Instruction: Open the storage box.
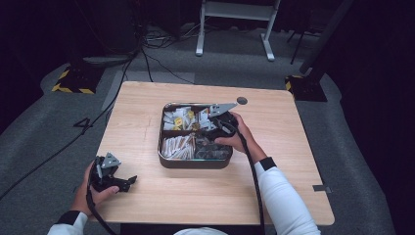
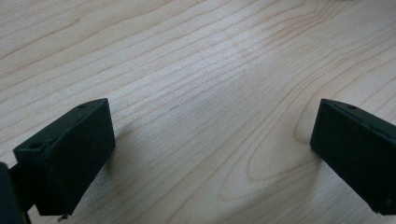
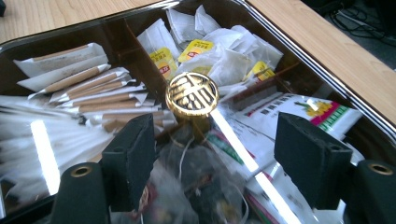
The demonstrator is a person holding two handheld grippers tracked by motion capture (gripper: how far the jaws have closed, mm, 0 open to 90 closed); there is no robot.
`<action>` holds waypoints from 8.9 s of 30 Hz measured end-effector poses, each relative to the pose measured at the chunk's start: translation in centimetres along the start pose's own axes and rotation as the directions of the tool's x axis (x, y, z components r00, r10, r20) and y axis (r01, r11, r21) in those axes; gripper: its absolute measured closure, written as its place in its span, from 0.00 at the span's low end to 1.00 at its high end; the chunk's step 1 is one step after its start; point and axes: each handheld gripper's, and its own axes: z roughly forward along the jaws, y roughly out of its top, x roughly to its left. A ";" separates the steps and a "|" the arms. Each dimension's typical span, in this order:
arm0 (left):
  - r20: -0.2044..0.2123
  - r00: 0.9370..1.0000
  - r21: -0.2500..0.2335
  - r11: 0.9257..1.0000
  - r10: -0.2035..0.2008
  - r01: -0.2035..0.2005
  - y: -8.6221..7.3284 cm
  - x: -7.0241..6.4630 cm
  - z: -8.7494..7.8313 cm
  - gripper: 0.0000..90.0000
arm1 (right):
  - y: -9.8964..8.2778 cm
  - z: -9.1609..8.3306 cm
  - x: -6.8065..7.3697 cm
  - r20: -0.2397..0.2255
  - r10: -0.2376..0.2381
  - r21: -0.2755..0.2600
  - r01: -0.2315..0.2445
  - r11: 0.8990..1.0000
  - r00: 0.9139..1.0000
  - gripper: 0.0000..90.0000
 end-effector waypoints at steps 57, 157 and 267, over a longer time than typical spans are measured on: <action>-0.004 1.000 -0.001 1.000 -0.009 0.009 -0.1 0.0 -0.1 0.00 | 0.7 1.7 0.1 -0.046 0.035 0.047 -0.033 0.998 0.998 0.66; -0.006 1.000 -0.002 1.000 -0.011 0.011 -0.1 -0.1 -0.1 0.00 | -5.0 -12.8 -6.1 0.139 0.111 0.011 -0.114 0.993 0.984 0.66; -0.004 1.000 -0.002 1.000 -0.007 0.007 -0.1 0.0 -0.1 0.00 | -19.2 -11.6 -9.9 0.213 0.349 0.068 -0.370 0.927 0.913 0.31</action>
